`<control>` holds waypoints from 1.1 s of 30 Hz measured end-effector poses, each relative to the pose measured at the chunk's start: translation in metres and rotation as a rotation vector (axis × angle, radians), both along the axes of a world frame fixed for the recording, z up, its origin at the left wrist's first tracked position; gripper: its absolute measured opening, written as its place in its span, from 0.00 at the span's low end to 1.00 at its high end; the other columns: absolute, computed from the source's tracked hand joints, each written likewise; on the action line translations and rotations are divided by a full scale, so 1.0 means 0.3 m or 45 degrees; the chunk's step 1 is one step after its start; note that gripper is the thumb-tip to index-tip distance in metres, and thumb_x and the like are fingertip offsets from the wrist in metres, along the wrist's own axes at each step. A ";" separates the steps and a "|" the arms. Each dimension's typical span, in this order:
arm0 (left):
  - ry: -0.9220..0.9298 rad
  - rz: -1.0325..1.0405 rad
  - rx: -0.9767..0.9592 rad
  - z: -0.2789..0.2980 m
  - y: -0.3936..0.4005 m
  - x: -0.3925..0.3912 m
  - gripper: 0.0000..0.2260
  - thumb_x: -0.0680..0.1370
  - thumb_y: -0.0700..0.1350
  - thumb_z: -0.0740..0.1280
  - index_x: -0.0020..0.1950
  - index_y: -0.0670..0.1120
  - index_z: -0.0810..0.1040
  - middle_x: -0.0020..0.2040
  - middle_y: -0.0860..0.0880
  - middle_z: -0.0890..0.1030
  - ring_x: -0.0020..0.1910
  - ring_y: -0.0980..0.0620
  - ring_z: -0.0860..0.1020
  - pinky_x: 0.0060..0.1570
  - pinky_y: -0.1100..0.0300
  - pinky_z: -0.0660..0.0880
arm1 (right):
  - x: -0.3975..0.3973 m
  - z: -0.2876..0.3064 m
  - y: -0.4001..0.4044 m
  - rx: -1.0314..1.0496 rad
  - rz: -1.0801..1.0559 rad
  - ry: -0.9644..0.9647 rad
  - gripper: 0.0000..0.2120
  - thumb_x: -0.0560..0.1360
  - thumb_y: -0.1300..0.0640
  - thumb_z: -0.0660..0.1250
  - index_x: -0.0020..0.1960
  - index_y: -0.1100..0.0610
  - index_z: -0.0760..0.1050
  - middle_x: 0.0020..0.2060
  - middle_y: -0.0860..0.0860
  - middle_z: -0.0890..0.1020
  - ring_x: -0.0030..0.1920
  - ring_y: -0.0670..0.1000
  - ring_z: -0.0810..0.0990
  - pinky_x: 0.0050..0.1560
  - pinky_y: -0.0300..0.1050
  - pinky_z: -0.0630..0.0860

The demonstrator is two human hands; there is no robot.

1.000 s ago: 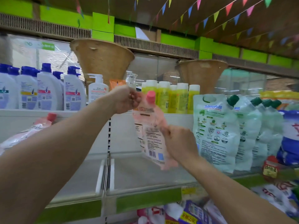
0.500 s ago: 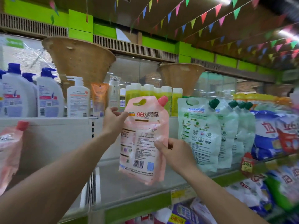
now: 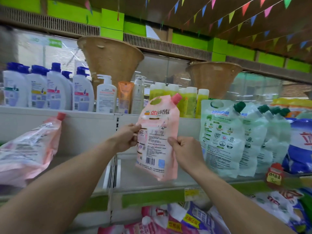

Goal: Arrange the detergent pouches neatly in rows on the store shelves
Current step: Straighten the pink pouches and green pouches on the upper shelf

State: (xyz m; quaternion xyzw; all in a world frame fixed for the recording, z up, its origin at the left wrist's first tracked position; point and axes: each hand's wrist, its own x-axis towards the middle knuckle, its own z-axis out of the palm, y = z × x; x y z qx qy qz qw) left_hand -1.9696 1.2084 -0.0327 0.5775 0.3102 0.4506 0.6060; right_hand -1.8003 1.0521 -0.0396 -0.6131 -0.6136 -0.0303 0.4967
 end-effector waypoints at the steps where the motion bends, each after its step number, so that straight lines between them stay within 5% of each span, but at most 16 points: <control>1: -0.001 0.088 0.019 0.013 -0.002 0.001 0.09 0.82 0.45 0.59 0.43 0.46 0.68 0.32 0.48 0.71 0.21 0.58 0.62 0.20 0.67 0.57 | -0.014 0.007 -0.004 0.007 0.007 0.004 0.26 0.77 0.50 0.64 0.23 0.56 0.64 0.20 0.48 0.70 0.25 0.49 0.70 0.30 0.45 0.66; 9: -0.032 0.330 0.138 0.104 0.013 -0.150 0.08 0.83 0.47 0.59 0.46 0.45 0.69 0.33 0.47 0.76 0.25 0.54 0.69 0.19 0.64 0.64 | -0.272 0.056 0.024 0.118 -0.005 -0.184 0.25 0.78 0.50 0.62 0.25 0.56 0.62 0.27 0.52 0.72 0.32 0.55 0.69 0.34 0.47 0.54; 15: 0.018 0.370 0.169 0.122 0.054 -0.319 0.12 0.83 0.46 0.58 0.40 0.45 0.69 0.32 0.48 0.74 0.22 0.55 0.72 0.18 0.67 0.66 | -0.502 0.035 0.082 0.167 -0.053 -0.307 0.20 0.80 0.50 0.58 0.38 0.63 0.77 0.40 0.60 0.80 0.38 0.60 0.73 0.38 0.45 0.58; 25: 0.248 0.190 0.187 0.050 0.114 -0.435 0.14 0.81 0.43 0.55 0.46 0.39 0.78 0.38 0.41 0.80 0.30 0.50 0.76 0.30 0.62 0.73 | -0.684 -0.054 0.096 0.167 -0.248 -0.298 0.19 0.80 0.49 0.58 0.42 0.62 0.80 0.41 0.60 0.81 0.41 0.60 0.77 0.40 0.48 0.65; 33: 0.458 0.171 0.280 0.071 0.028 -0.512 0.08 0.81 0.44 0.56 0.54 0.43 0.73 0.42 0.46 0.77 0.37 0.51 0.73 0.37 0.59 0.69 | -0.696 -0.042 0.066 -0.036 -0.357 -0.250 0.16 0.77 0.46 0.61 0.39 0.57 0.74 0.41 0.56 0.79 0.40 0.56 0.75 0.38 0.45 0.65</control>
